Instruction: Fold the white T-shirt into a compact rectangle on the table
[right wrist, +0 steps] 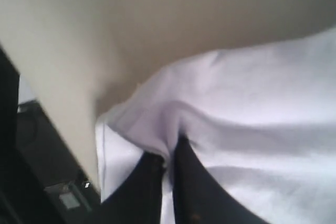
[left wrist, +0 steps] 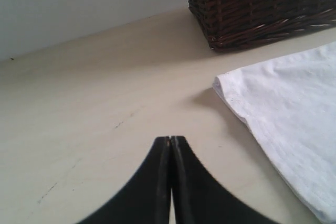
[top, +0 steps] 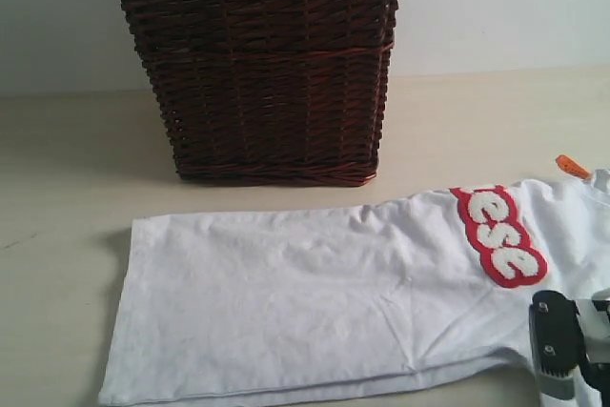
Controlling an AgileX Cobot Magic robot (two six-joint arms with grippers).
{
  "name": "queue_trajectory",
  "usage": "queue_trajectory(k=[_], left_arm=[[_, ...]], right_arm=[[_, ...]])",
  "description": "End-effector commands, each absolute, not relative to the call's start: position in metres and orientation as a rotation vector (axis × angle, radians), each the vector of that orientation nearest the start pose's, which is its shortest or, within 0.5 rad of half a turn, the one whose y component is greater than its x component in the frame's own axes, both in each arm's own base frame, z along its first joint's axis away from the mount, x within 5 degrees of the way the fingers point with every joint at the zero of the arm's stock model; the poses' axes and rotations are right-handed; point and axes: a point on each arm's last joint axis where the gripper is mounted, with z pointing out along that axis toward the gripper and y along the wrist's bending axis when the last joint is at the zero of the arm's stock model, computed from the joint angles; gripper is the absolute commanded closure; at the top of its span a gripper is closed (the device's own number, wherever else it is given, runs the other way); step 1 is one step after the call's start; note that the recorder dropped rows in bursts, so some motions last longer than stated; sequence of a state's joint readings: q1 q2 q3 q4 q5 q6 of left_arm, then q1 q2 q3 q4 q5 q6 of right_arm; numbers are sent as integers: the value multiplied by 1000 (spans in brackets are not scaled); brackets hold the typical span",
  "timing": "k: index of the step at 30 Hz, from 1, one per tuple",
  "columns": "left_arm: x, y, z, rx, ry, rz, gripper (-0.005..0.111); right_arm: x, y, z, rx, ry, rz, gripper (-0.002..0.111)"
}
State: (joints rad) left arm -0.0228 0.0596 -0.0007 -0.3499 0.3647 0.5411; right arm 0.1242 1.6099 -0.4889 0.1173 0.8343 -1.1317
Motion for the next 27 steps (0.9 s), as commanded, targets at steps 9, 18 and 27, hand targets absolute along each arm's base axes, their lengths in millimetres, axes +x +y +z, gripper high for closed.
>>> queue_trajectory(k=[9, 18, 27], left_arm=[[57, -12, 180, 299, 1857, 20, 105], [57, -12, 180, 299, 1857, 20, 105], [57, -12, 180, 299, 1857, 20, 105]], right_arm=[[215, 24, 161, -1797, 2686, 33, 108], [258, 30, 167, -1657, 2532, -116, 108], [290, 34, 170, -1449, 2342, -260, 108]])
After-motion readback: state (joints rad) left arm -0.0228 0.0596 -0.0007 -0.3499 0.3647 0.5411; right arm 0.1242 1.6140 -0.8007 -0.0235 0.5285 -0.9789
